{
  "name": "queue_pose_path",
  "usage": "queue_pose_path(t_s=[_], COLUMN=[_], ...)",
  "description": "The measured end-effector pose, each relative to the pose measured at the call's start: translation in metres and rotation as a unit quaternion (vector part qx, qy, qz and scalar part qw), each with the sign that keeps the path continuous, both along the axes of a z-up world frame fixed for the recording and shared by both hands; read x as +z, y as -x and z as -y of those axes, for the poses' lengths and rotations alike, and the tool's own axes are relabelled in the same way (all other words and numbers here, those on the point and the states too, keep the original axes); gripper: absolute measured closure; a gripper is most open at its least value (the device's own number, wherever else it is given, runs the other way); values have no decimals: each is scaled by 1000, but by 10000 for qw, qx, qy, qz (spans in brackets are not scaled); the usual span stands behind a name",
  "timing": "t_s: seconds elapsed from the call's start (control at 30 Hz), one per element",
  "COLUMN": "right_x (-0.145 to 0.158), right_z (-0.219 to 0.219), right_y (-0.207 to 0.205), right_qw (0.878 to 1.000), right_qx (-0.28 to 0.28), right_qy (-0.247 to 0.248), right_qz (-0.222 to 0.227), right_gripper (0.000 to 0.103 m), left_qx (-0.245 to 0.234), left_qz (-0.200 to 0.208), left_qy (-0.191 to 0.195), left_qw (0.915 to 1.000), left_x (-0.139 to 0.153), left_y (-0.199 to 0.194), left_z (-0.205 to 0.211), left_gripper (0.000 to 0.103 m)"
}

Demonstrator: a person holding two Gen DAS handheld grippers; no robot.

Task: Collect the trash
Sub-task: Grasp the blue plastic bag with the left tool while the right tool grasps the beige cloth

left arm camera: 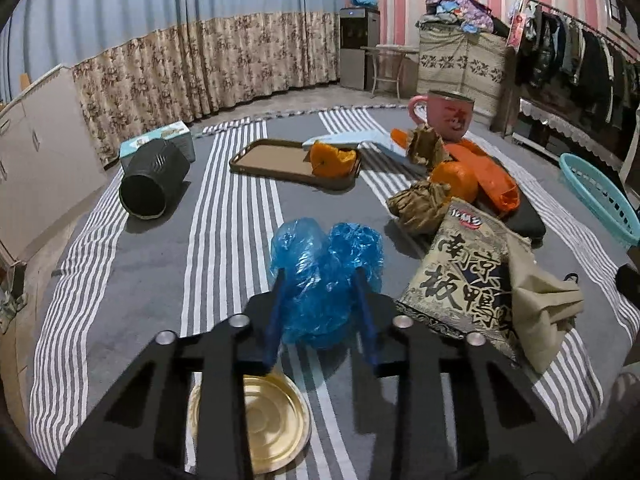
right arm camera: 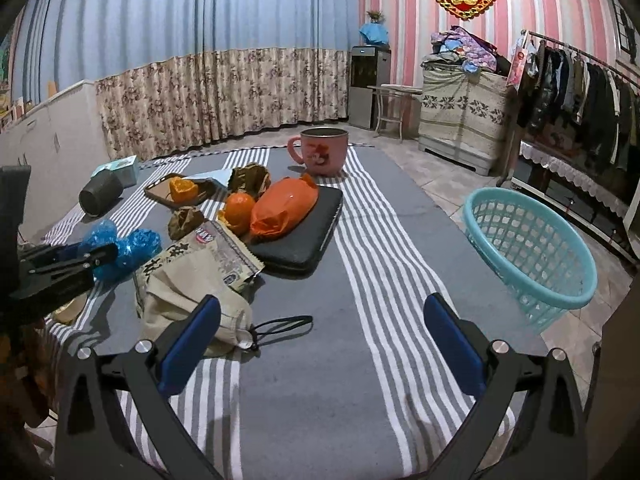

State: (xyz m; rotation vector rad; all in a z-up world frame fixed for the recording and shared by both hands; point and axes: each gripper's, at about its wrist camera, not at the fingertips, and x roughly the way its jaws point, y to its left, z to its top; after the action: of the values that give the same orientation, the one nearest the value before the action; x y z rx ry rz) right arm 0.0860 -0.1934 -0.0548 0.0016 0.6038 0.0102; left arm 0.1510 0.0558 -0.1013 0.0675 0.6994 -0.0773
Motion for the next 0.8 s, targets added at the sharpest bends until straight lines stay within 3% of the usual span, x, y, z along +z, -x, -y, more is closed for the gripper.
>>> queue_pose_path(t_s=[0.3, 0.5, 0.67, 0.77, 0.8], right_x=[-3, -7, -15, -21, -22], right_z=[-34, -58, -73, -72, -70], right_y=[-2, -7, -16, -23, -23], right_qw=[9991, 9975, 9954, 9945, 9942], right_qx=[397, 639, 795, 797, 820], right_qy=[43, 86, 215, 209, 117], right_qz=[-122, -301, -488, -646, -687], right_gripper=[4, 4, 4, 7, 17], left_qx=[224, 367, 408, 418, 419], left_qz=[595, 727, 774, 770, 774], left_qy=[-114, -338, -225, -148, -136], left_qw=[9979, 9961, 9959, 9960, 9960], left_x=[36, 41, 43, 43, 43], left_y=[37, 51, 54, 52, 53], left_z=[-21, -31, -39, -41, -41], left_gripper=[78, 78, 78, 78, 78])
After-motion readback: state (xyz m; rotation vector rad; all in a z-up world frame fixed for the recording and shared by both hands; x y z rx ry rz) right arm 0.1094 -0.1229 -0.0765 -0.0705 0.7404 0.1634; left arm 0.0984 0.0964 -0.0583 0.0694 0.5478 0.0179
